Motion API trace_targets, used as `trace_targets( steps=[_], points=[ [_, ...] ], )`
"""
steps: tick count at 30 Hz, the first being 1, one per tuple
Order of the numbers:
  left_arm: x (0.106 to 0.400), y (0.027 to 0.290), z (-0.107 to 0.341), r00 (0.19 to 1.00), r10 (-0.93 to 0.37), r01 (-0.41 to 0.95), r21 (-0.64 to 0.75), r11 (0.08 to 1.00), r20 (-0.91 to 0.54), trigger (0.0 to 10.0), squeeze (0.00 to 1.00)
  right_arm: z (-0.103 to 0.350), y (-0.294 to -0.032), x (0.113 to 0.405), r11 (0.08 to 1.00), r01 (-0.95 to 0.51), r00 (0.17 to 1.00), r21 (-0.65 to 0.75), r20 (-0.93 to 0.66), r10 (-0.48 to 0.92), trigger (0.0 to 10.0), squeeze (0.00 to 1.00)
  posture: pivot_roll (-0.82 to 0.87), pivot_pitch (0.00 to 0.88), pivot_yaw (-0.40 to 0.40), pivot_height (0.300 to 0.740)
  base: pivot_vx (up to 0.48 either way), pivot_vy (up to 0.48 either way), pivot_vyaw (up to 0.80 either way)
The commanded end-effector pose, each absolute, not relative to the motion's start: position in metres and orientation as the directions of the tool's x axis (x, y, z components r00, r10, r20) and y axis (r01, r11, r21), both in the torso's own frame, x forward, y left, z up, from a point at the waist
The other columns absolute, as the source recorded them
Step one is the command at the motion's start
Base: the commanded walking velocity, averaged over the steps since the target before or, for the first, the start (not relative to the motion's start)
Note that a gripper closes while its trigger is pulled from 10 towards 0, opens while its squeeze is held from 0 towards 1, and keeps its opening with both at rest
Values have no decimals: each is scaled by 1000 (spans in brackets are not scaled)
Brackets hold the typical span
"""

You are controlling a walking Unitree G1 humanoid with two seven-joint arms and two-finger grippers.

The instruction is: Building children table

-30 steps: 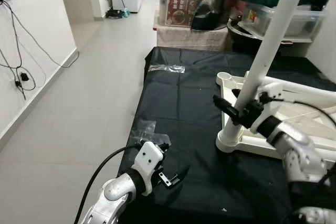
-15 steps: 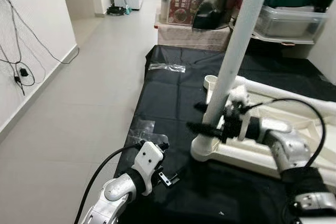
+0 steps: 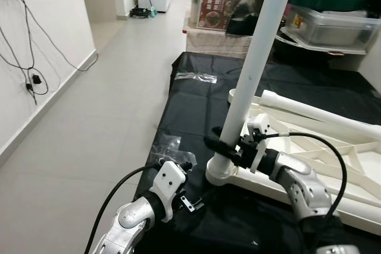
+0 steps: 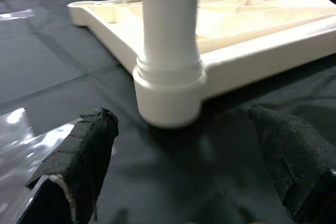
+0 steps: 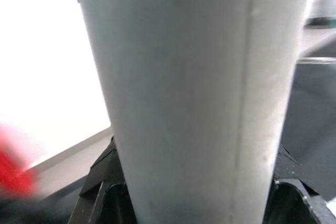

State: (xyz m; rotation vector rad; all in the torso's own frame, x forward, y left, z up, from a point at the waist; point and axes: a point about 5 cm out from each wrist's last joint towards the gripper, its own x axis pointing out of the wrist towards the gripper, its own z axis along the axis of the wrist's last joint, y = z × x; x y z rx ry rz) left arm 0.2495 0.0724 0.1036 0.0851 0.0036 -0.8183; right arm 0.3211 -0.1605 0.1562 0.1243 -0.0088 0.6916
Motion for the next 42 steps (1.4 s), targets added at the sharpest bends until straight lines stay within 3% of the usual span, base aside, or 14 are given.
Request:
trace_targets(
  steps=[1,7,13,14,15,17,18,22,23,24,25,34,35,42],
  points=[
    [249,72,101,679,-732,733,77,676,-46,10000,0,159,-189,324,940,-321,947,112,62,316,0,0,194,0,-83,740,0,0,0],
    [249,72,101,677,-734,735,77,673,-47,10000,0,150,-223,303,918,395,918,44,22,-396,0,0,191,0,-81,740,0,0,0],
    [250,72,102,678,-734,734,80,674,-45,10000,0,139,-205,289,848,521,854,98,-37,-520,0,0,192,0,-80,740,0,0,0],
    [251,72,102,678,-733,734,81,674,-44,10000,0,136,-189,291,867,479,878,138,-51,-476,4118,0,192,0,-79,740,0,0,0],
    [251,72,102,678,-734,734,83,674,-44,10000,0,134,-176,294,897,415,910,152,-46,-413,10000,0,193,0,-81,740,0,0,0],
    [251,72,102,678,-734,734,84,674,-44,10000,0,134,-165,295,917,360,932,169,-35,-360,10000,0,193,0,-81,740,0,0,0],
    [251,72,102,678,-734,734,84,674,-44,10000,0,133,-157,296,935,304,952,183,-23,-305,10000,1000,188,0,-75,740,0,0,0],
    [252,72,102,678,-734,734,84,673,-43,10000,0,133,-152,296,938,294,955,185,-19,-295,10000,1000,188,0,-75,740,0,0,0],
    [252,71,102,677,-734,735,85,673,-44,10000,0,134,-154,296,950,271,961,155,13,-276,10000,588,188,0,-77,740,0,0,0],
    [252,71,102,677,-735,735,85,672,-44,10000,0,135,-155,296,958,258,964,128,34,-264,10000,588,188,0,-77,740,0,0,0],
    [253,71,102,676,-736,736,86,671,-43,10000,0,135,-164,296,968,224,971,116,52,-231,10000,0,185,0,-73,740,0,0,0],
    [258,69,102,673,-739,739,92,667,-44,10000,0,141,-191,301,955,-216,976,205,72,206,10000,0,181,0,-65,740,0,0,0],
    [259,69,102,670,-741,741,95,665,-44,10000,0,146,-189,300,881,-442,897,171,47,440,10000,0,182,0,-62,740,0,0,0],
    [261,69,103,670,-741,741,99,664,-44,10000,0,157,-183,302,681,-720,687,134,-5,727,10000,0,195,0,-72,740,0,0,0]
  ],
)
